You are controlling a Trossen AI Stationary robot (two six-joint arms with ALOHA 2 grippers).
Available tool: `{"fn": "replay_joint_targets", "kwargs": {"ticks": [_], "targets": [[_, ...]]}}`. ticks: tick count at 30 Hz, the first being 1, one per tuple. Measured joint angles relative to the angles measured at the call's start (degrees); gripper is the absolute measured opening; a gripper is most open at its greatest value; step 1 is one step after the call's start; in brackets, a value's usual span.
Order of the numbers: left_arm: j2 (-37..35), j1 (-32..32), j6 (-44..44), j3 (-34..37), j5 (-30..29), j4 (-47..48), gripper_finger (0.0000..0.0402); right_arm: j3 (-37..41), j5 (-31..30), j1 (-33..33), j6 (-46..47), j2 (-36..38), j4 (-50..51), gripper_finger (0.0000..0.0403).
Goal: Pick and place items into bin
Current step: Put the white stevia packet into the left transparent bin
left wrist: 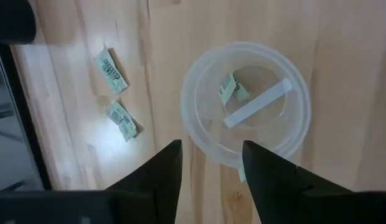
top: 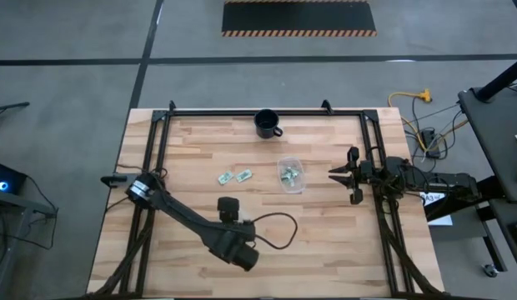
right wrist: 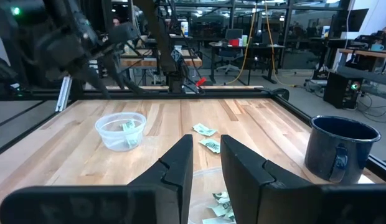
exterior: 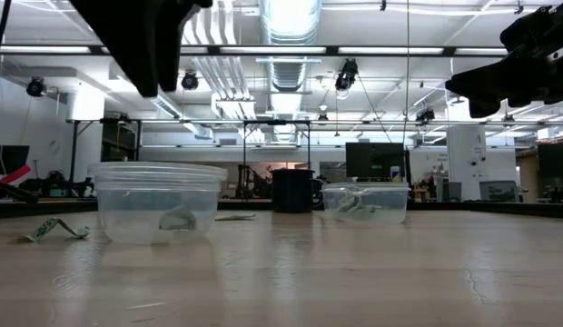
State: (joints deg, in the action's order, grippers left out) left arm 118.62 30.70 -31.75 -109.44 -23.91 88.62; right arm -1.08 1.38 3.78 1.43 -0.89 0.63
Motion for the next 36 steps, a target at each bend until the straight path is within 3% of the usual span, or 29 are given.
{"fn": "replay_joint_targets", "kwargs": {"ticks": [7,13,23,29,36], "targets": [[-8.66,0.00,-2.76,6.91,0.96,-7.27,0.0151,0.00,0.01,0.01,-0.07,0.00,0.01,0.0072],[-18.12,-0.24,-5.49,19.26,3.77,-17.90,0.0151,0.00,0.04,-0.01,0.00,0.00,0.03,0.0072],[-32.90,-0.79,-18.02,40.66,10.41,-36.97,0.0151,0.00,0.03,-0.01,-0.07,0.00,0.01,0.0072],[-36.98,-1.25,-26.05,49.07,12.49,-39.82,0.0151,0.00,0.01,-0.01,-0.05,0.00,0.01,0.0072],[-37.08,-1.59,-30.58,52.90,14.10,-41.96,0.0151,0.00,0.01,0.01,-0.08,0.00,-0.01,0.0072]]}}
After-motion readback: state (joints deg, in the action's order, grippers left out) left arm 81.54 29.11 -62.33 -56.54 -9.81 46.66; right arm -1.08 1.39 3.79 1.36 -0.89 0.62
